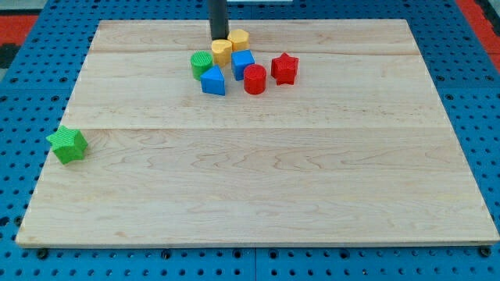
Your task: Push green star towards top center
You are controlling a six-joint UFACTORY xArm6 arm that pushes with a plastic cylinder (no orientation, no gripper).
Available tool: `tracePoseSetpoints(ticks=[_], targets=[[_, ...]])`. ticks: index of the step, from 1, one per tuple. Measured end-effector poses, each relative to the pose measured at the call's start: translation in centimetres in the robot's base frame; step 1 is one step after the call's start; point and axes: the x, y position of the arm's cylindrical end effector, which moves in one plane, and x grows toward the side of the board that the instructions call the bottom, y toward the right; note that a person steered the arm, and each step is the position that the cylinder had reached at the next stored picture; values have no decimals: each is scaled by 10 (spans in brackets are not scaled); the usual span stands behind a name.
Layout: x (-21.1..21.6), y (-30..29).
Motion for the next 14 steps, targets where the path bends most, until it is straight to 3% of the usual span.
tracePoseSetpoints(ticks=[2,3,4,5,6,7,9,10,12,13,14], targets=[[1,5],[6,-24],[27,-122],[74,-213],[141,-259],[191,-258],[246,-243],[255,-187],[254,-3],[298,1],[310,18]])
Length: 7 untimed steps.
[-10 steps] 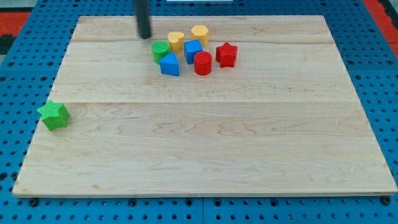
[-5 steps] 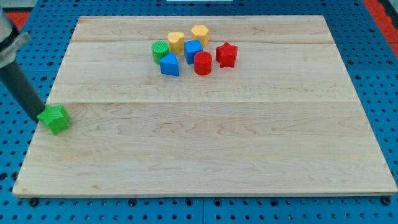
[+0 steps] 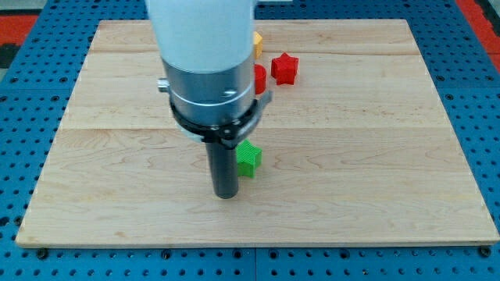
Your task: Push green star towards top center
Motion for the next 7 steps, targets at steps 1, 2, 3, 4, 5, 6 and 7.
tracePoseSetpoints(ticks=[1,2,3,4,5,6,7], targets=[[-22,15],[-55,21],[-60,16],[-55,-15],[-93,27],[-122,84],[-125,113]])
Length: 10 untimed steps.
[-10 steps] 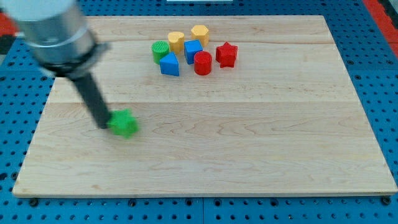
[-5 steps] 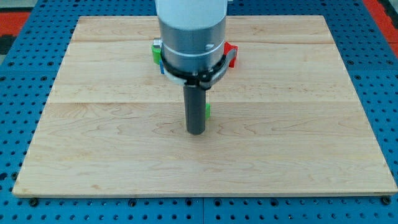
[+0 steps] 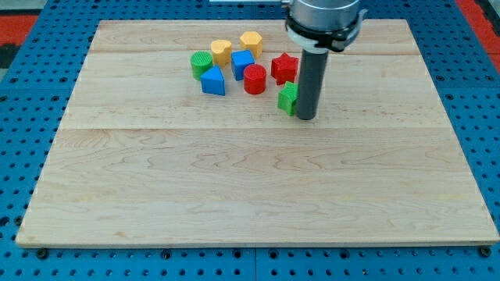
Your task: Push green star towards top center
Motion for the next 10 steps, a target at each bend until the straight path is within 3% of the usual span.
tracePoseSetpoints(ticks=[1,2,3,4,7,9,10], targets=[[19,-30],[-2,-47],[-36,-35],[-55,14],[-82,88],[-138,60],[-149,109]])
